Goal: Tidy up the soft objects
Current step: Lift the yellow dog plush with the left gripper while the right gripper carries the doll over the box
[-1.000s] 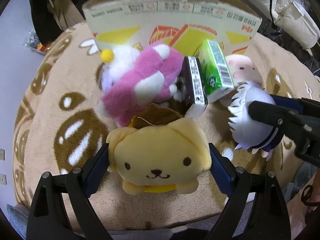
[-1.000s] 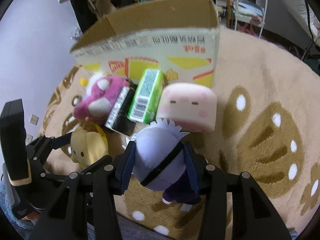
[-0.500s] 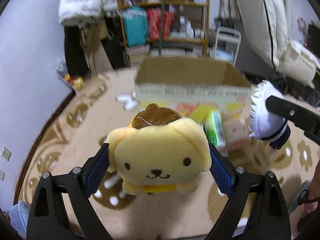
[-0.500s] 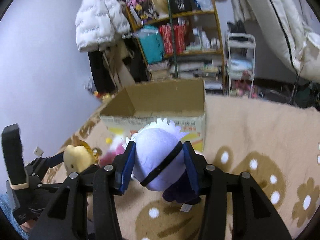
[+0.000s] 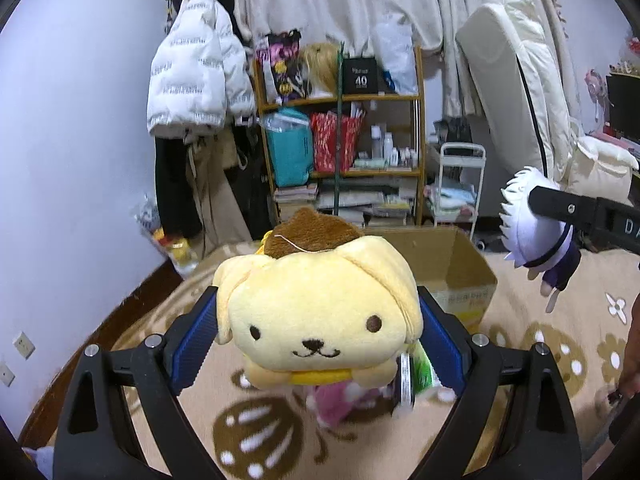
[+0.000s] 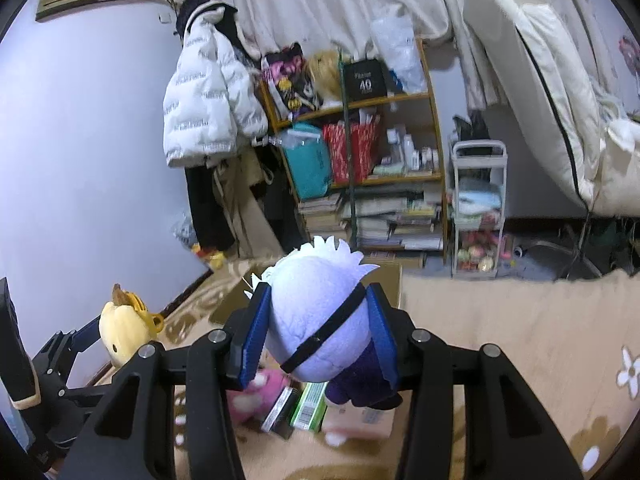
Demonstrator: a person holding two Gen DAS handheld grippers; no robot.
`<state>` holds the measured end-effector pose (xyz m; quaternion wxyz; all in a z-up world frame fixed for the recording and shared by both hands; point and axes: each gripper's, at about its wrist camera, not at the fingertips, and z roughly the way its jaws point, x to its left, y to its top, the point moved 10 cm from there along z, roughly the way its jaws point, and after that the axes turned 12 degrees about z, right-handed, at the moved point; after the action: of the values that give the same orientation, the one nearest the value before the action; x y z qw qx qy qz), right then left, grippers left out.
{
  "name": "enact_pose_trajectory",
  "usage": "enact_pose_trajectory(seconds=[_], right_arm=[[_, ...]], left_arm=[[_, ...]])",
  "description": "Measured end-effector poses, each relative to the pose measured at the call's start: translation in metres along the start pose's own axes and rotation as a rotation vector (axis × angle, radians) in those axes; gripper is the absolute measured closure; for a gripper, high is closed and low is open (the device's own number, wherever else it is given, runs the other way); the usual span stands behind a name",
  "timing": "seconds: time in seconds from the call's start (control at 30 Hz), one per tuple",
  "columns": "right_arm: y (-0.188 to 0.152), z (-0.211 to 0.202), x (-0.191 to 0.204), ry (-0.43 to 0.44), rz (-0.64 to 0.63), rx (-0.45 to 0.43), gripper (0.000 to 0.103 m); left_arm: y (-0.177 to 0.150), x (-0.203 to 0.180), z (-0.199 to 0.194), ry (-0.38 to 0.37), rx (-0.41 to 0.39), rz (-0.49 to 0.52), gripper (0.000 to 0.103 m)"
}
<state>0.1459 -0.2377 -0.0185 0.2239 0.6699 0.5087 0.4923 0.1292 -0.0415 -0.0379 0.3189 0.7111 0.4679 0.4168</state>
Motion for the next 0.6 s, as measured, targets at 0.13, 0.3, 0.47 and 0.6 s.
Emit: enact_pose_trajectory(seconds=[0.13, 0.3, 0.47, 0.6], right_arm=[[0.019, 0.003, 0.000, 0.003, -0.004, -0.036, 0.052], [0.026, 0.013, -0.001, 0.005, -0.016, -0.034, 0.052], [0.038, 0.031, 0.000, 0.010, -0.037, -0.034, 0.052], [0.045, 0.045, 0.002, 0.011, -0.048, -0.043, 0.052]], left_arm=[[0.019, 0.000, 0.010, 0.009, -0.027, 0.013, 0.012], [0.041, 0.003, 0.026, 0.031, -0.059, 0.028, 0.012], [0.055, 0.007, 0.044, 0.033, -0.066, 0.030, 0.012], [0.058, 0.007, 0.058, 0.025, -0.060, 0.021, 0.012]])
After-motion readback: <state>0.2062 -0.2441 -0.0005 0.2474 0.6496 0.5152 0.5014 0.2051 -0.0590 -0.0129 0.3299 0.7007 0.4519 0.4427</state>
